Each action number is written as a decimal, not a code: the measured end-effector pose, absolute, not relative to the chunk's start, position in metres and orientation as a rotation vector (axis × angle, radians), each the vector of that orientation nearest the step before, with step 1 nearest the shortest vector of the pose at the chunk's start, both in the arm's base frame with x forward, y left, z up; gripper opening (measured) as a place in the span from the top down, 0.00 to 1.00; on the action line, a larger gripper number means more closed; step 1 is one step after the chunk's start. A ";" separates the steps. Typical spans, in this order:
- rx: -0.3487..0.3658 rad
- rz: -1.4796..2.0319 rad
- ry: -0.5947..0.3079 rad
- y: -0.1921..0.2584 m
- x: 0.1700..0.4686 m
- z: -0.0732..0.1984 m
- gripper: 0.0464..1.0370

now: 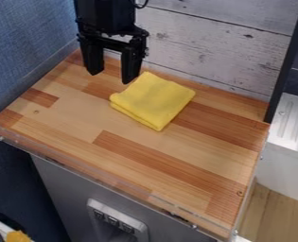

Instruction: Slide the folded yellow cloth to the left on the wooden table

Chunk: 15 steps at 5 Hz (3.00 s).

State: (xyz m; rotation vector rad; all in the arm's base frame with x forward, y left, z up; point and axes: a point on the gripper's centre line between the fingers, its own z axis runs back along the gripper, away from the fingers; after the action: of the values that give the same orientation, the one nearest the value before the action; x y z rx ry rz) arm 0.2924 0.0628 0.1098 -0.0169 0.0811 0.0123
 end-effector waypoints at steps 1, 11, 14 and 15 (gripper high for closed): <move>-0.017 0.060 0.073 0.059 0.298 0.102 0.04; 0.008 0.446 0.000 0.032 0.369 0.033 0.97; 0.005 0.447 -0.007 0.024 0.366 0.011 0.98; 0.004 0.403 -0.011 0.023 0.367 0.011 0.98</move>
State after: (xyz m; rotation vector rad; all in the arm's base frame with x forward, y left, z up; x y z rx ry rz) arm 0.3665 0.0233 0.0105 0.0035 -0.0114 0.4030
